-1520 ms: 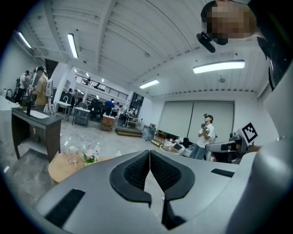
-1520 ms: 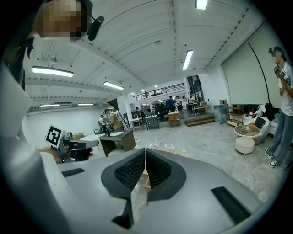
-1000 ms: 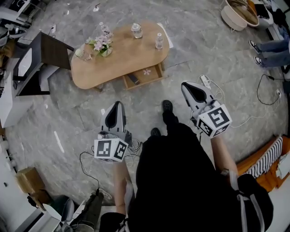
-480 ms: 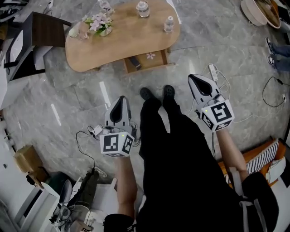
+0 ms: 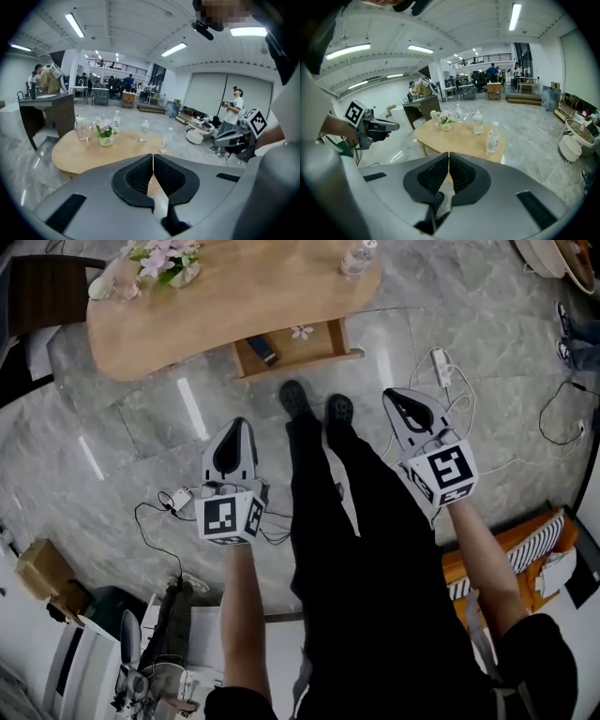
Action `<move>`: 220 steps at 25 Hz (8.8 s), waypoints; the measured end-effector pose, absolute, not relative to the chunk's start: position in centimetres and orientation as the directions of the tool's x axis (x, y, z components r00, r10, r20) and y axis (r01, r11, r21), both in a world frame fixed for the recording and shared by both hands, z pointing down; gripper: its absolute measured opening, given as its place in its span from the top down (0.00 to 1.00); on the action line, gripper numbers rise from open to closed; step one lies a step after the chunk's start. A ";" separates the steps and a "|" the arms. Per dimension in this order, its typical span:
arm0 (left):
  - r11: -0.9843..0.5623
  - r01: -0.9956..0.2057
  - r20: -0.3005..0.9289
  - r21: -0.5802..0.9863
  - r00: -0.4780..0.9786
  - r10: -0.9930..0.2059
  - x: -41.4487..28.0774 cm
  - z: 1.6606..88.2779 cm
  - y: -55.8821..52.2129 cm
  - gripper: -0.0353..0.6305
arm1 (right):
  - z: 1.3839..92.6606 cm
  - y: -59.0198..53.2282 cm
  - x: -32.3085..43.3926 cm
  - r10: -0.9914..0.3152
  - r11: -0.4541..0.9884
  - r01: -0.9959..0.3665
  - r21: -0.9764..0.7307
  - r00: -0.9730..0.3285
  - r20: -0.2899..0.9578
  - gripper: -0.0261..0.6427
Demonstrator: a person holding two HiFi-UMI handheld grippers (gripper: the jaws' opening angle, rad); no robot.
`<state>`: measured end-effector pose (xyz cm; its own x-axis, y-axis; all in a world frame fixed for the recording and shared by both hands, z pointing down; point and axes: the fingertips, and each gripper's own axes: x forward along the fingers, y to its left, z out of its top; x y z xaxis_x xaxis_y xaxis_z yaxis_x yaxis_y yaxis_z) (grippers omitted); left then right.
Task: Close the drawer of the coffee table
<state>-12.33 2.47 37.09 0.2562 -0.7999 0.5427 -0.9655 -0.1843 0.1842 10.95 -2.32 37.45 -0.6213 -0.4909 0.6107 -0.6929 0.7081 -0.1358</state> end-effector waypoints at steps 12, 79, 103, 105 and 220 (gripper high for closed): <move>-0.284 -0.948 0.693 0.145 0.302 -0.655 -17.2 57.3 0.2 0.76 | 56.9 -5.1 9.6 -0.348 0.768 -0.639 -0.046 -0.477 0.807 0.84; -0.258 -0.964 0.788 0.071 0.212 -0.578 -21.4 76.7 -10.6 0.45 | 79.2 -16.8 11.5 -0.292 0.751 -0.646 0.135 -0.142 0.946 0.69; -0.204 -0.977 0.770 0.063 0.178 -0.613 -21.6 76.8 -12.5 0.45 | 79.0 -19.5 11.4 -0.346 0.718 -0.676 0.165 -0.142 0.927 0.69; -0.205 -0.977 0.766 0.049 0.169 -0.620 -21.7 76.9 -12.5 0.45 | 79.1 -19.4 11.3 -0.351 0.698 -0.696 0.169 -0.128 0.927 0.69; -0.437 -0.883 0.164 0.174 0.463 -0.871 -5.4 8.6 45.6 0.93 | 7.8 43.3 12.1 -0.755 0.624 -0.776 -0.092 -0.629 0.188 0.94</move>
<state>-5.40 45.65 8.64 0.4633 -0.8708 0.1644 -0.8826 -0.4366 0.1742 12.09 43.25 7.78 -0.6287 -0.7547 0.1876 -0.7762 0.6238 -0.0918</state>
